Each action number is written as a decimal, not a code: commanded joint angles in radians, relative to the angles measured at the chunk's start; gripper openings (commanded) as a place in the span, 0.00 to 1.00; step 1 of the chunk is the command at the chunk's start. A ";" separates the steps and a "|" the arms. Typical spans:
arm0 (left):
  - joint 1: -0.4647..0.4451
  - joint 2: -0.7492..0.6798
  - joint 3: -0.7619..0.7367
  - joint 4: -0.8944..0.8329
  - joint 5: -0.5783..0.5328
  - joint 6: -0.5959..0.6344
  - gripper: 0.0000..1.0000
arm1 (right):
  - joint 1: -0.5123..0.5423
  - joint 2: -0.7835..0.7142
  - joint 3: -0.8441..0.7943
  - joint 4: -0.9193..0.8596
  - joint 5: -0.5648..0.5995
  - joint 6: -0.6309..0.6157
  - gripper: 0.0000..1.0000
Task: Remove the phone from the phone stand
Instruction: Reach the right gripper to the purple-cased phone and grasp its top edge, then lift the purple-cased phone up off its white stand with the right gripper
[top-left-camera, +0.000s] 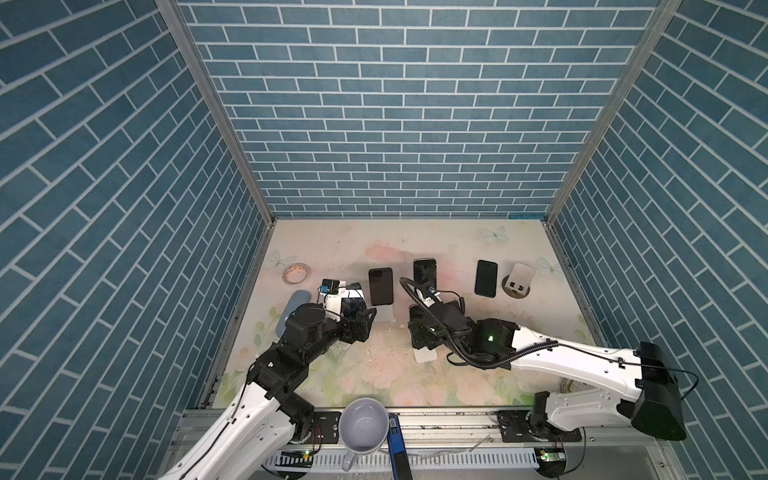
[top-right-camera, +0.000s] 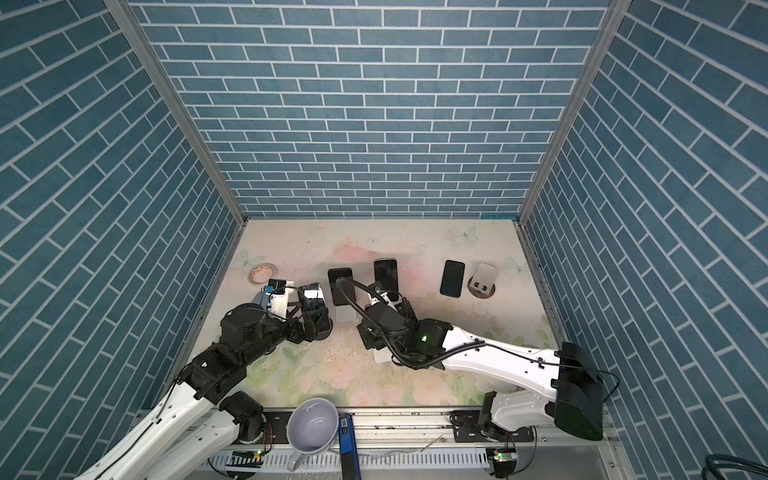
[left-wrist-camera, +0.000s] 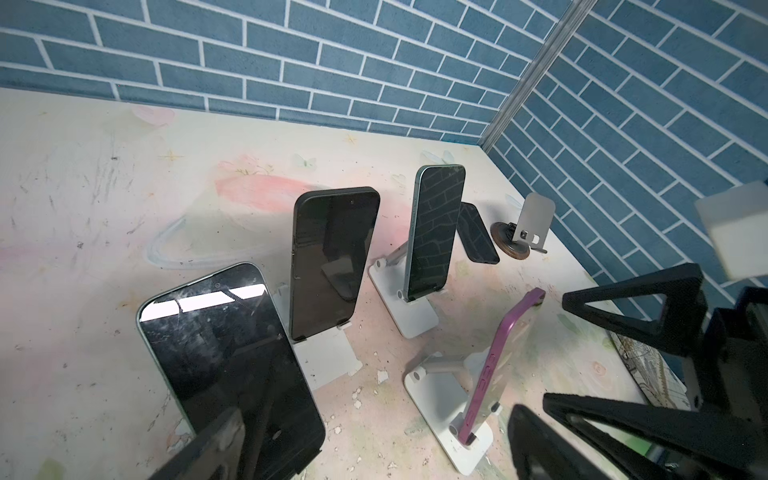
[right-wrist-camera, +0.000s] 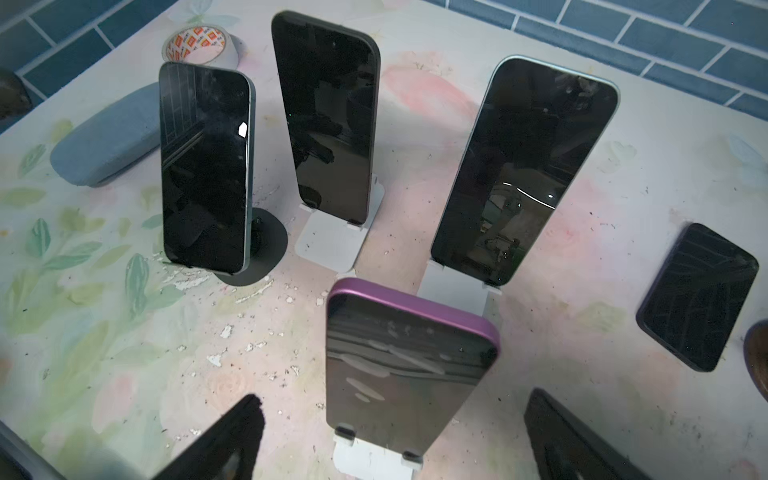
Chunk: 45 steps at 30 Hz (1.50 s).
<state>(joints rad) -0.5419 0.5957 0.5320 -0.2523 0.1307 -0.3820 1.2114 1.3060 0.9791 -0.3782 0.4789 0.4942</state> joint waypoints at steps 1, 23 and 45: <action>-0.006 -0.014 -0.018 -0.015 -0.016 -0.006 1.00 | 0.007 0.029 0.052 0.031 0.064 0.048 0.99; -0.006 -0.033 -0.033 -0.019 -0.015 0.000 1.00 | 0.013 0.155 0.075 0.028 0.167 0.266 0.95; -0.005 -0.065 -0.043 -0.034 -0.030 0.001 1.00 | 0.013 0.151 0.074 0.037 0.159 0.282 0.61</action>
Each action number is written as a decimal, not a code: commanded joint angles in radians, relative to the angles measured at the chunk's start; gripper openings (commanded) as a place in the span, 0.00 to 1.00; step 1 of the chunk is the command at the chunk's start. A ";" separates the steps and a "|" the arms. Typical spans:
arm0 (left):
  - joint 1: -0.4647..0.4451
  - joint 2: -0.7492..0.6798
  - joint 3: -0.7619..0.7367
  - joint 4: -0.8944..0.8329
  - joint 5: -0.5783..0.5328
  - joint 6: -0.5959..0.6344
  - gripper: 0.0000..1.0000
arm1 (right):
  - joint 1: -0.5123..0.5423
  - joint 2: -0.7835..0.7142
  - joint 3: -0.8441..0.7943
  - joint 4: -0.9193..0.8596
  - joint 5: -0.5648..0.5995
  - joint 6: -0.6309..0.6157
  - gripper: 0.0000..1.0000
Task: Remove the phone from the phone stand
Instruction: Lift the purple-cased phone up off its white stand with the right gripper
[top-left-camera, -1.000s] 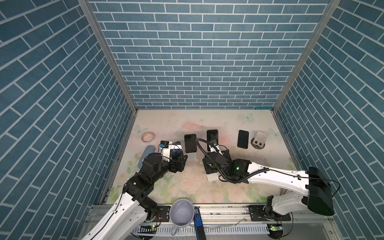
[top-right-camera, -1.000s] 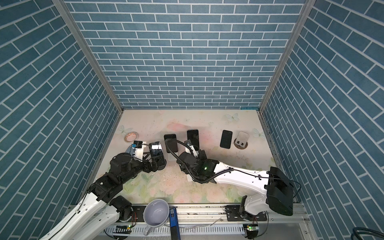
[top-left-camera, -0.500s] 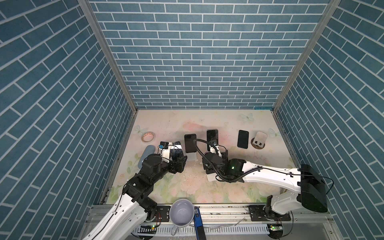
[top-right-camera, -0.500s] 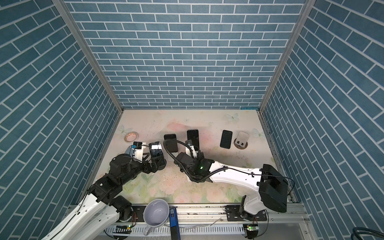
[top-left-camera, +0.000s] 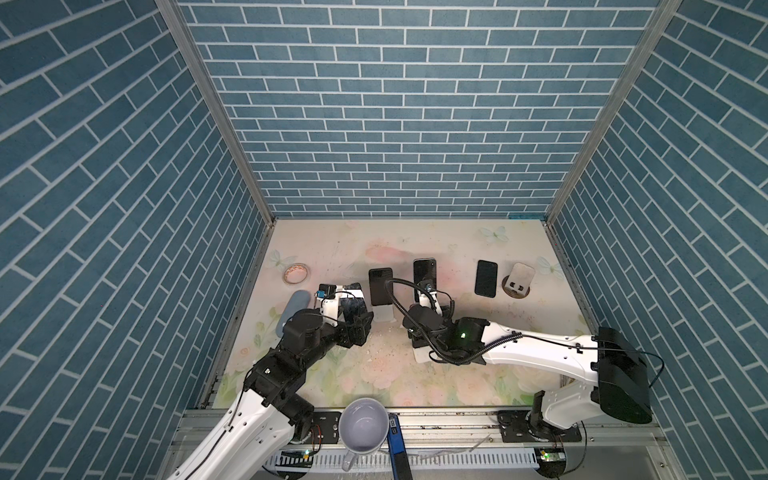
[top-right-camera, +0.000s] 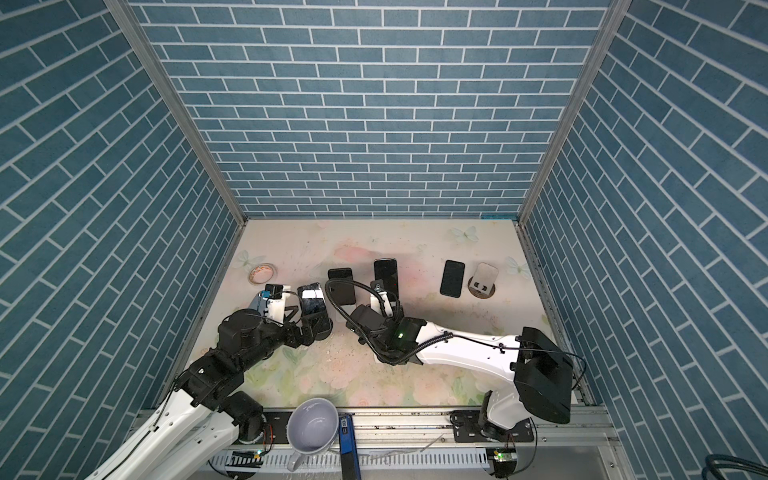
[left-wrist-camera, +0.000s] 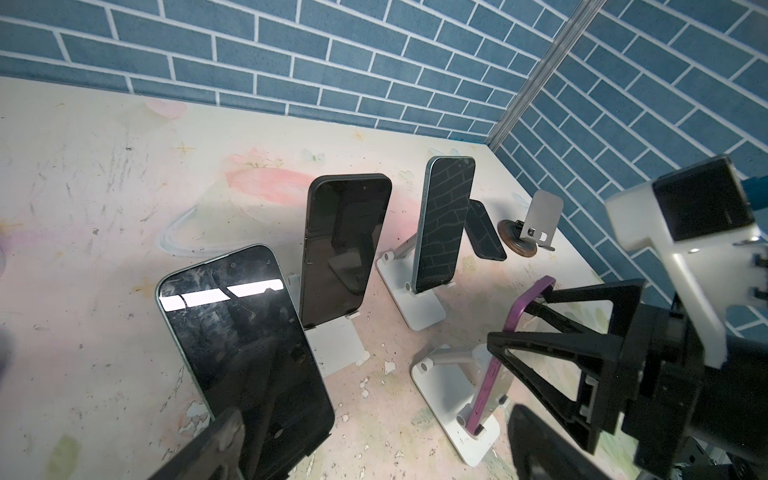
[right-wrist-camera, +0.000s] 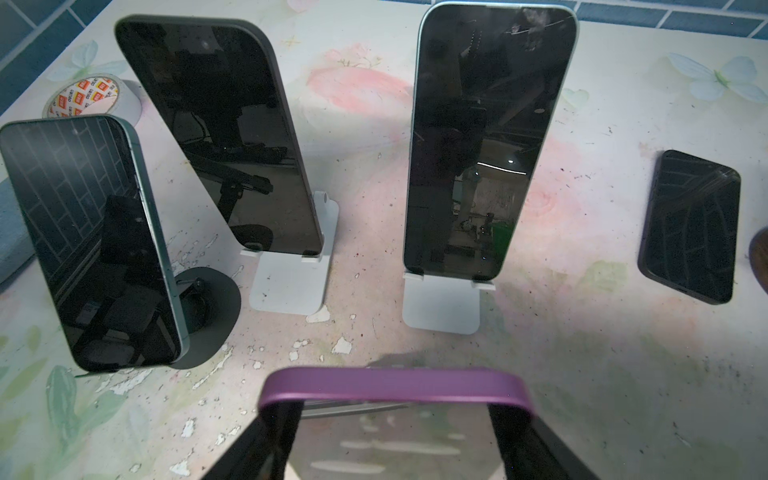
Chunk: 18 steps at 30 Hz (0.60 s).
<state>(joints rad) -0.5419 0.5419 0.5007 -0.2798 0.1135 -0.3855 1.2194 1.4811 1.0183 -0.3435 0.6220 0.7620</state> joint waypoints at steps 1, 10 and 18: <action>-0.006 -0.011 -0.011 -0.008 -0.014 0.005 1.00 | 0.005 -0.033 0.035 0.003 0.017 0.013 0.60; -0.004 -0.013 -0.010 -0.010 -0.019 0.002 1.00 | -0.001 -0.150 0.026 -0.032 0.067 -0.024 0.57; -0.005 0.018 -0.001 0.019 -0.013 0.002 1.00 | -0.082 -0.276 -0.016 -0.101 0.100 -0.029 0.56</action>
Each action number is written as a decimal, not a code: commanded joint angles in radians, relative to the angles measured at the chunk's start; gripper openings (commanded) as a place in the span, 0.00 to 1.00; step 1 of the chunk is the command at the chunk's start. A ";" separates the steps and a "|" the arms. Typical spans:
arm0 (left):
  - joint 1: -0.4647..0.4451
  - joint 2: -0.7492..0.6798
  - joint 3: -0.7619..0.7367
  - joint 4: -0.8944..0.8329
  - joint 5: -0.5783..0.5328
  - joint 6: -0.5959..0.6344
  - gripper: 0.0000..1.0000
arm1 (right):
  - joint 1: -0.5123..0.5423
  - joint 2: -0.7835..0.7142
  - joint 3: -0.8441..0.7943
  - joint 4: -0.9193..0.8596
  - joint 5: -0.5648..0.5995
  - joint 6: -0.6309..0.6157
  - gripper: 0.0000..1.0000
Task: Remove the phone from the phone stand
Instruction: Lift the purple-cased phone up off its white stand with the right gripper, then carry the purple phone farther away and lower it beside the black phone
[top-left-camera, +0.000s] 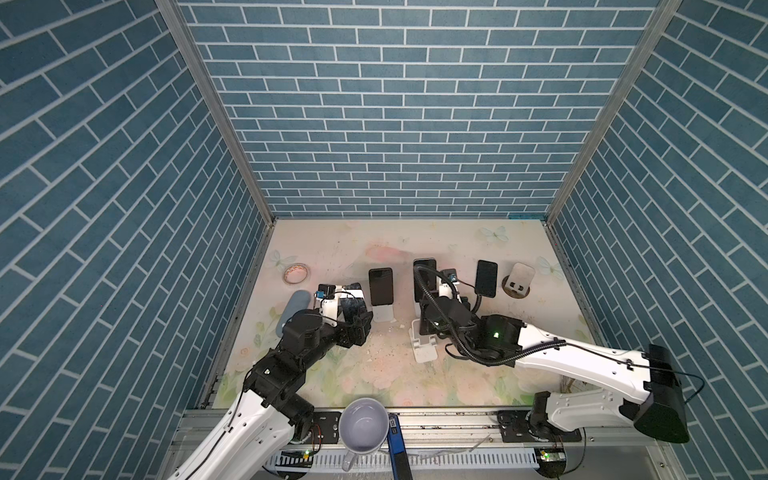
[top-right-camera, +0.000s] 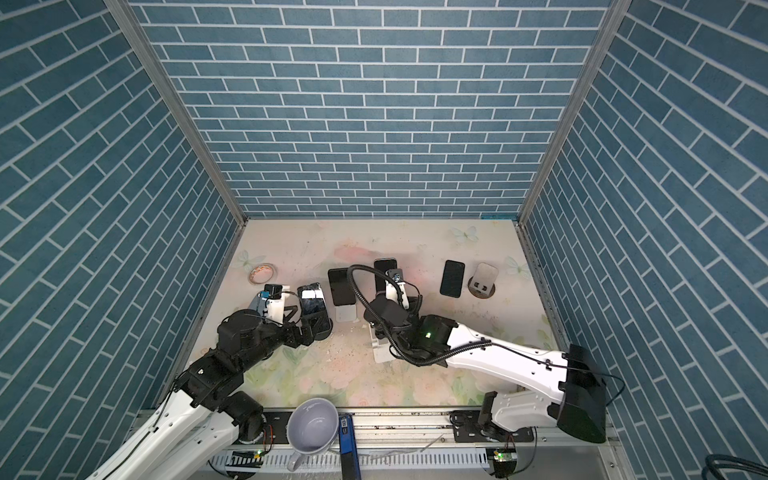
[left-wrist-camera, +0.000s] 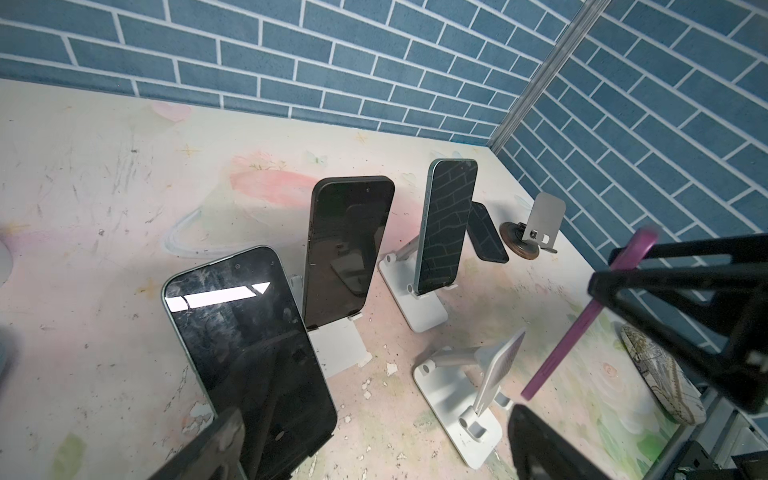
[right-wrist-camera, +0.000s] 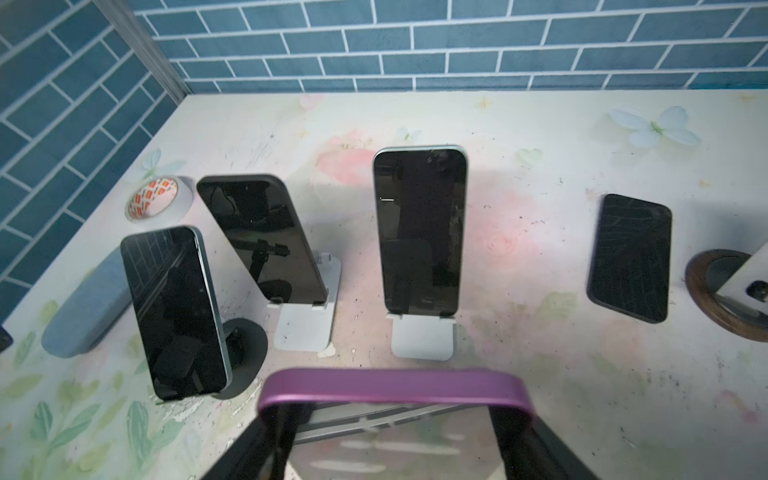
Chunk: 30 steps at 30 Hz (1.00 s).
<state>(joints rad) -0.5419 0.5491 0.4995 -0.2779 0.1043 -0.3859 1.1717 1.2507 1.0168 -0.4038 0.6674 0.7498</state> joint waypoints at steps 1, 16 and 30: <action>-0.005 0.019 0.001 0.024 0.000 0.004 1.00 | -0.052 -0.058 -0.025 -0.050 0.052 -0.017 0.56; -0.005 0.075 0.005 0.095 -0.022 0.002 1.00 | -0.343 -0.014 -0.145 0.011 -0.142 -0.063 0.57; -0.004 0.143 0.035 0.086 -0.060 0.042 1.00 | -0.548 0.257 -0.011 0.105 -0.354 -0.182 0.57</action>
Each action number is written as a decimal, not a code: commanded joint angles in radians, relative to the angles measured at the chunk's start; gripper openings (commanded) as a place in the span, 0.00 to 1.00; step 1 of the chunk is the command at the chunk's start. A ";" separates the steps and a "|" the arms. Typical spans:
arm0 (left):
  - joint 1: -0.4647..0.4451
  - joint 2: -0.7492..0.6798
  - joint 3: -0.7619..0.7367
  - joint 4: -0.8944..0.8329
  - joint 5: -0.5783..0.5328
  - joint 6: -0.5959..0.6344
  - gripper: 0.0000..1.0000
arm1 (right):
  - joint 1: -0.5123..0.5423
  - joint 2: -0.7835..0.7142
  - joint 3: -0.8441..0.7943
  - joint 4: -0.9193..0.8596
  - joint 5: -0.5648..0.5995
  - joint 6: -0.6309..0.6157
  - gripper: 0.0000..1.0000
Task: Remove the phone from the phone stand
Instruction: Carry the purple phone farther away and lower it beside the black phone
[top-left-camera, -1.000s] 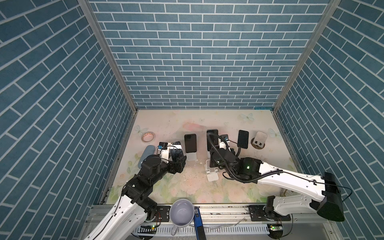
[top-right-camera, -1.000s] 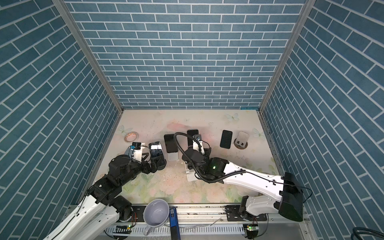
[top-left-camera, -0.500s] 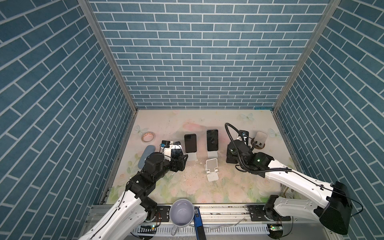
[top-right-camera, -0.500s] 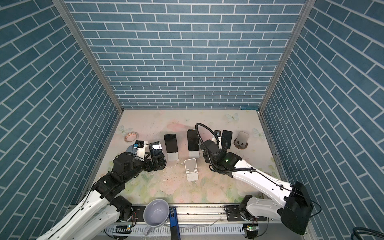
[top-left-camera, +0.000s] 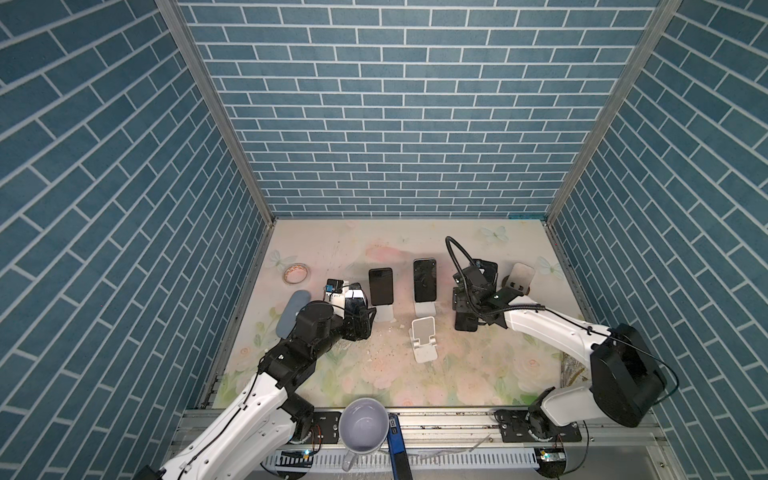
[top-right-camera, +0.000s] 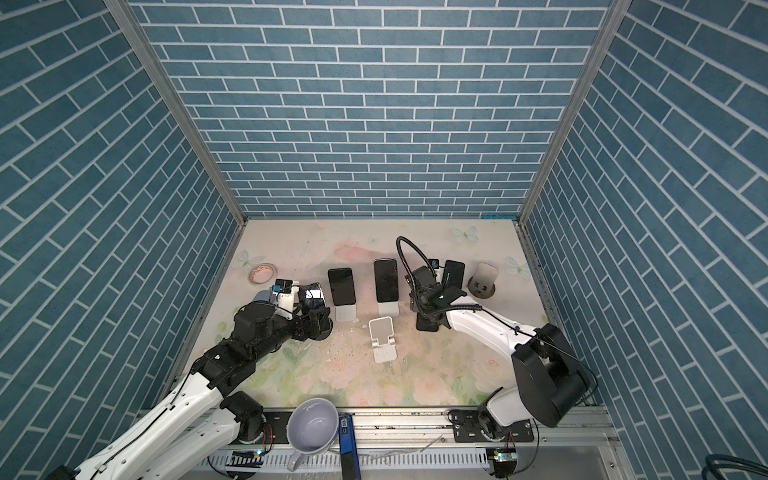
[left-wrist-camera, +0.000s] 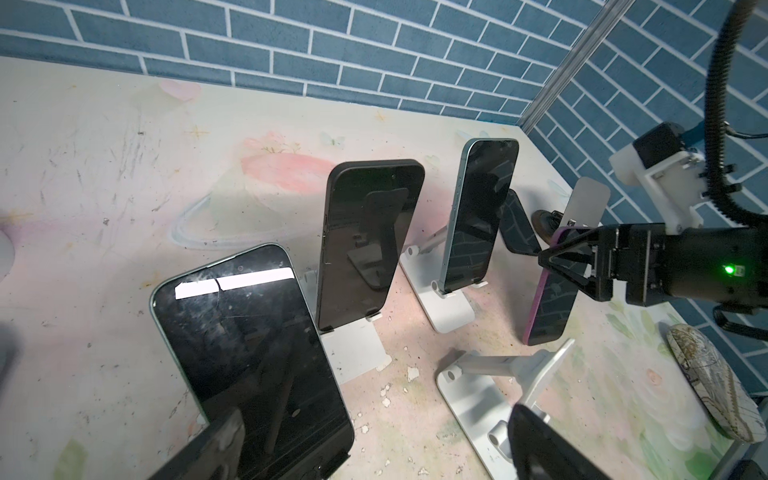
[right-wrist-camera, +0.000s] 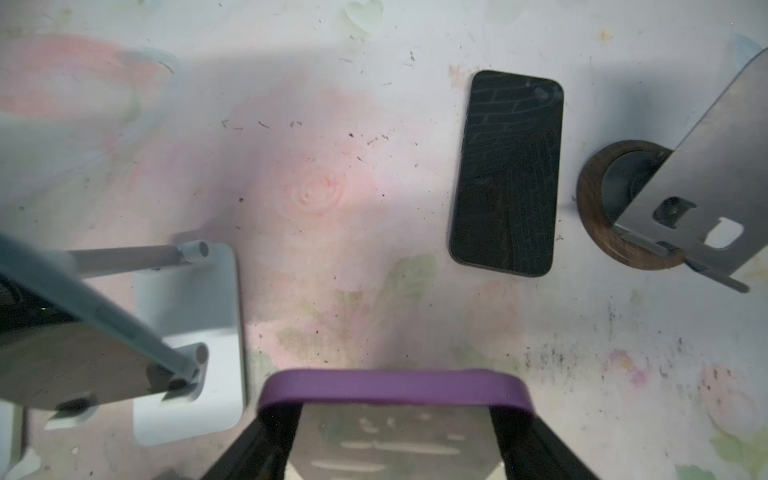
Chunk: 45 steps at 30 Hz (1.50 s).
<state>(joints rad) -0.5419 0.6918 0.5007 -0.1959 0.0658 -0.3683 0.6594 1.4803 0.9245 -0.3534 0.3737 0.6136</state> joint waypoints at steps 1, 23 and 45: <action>-0.005 0.004 0.036 0.001 -0.025 0.029 1.00 | -0.055 0.051 0.098 0.059 -0.086 -0.052 0.57; -0.006 -0.007 0.044 -0.013 -0.064 0.084 1.00 | -0.247 0.480 0.493 -0.006 -0.278 -0.099 0.58; -0.004 -0.005 0.032 0.026 -0.066 0.113 1.00 | -0.296 0.693 0.658 -0.071 -0.241 -0.021 0.60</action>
<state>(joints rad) -0.5419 0.6937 0.5198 -0.1905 0.0036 -0.2771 0.3679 2.1437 1.5471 -0.3965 0.0937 0.5446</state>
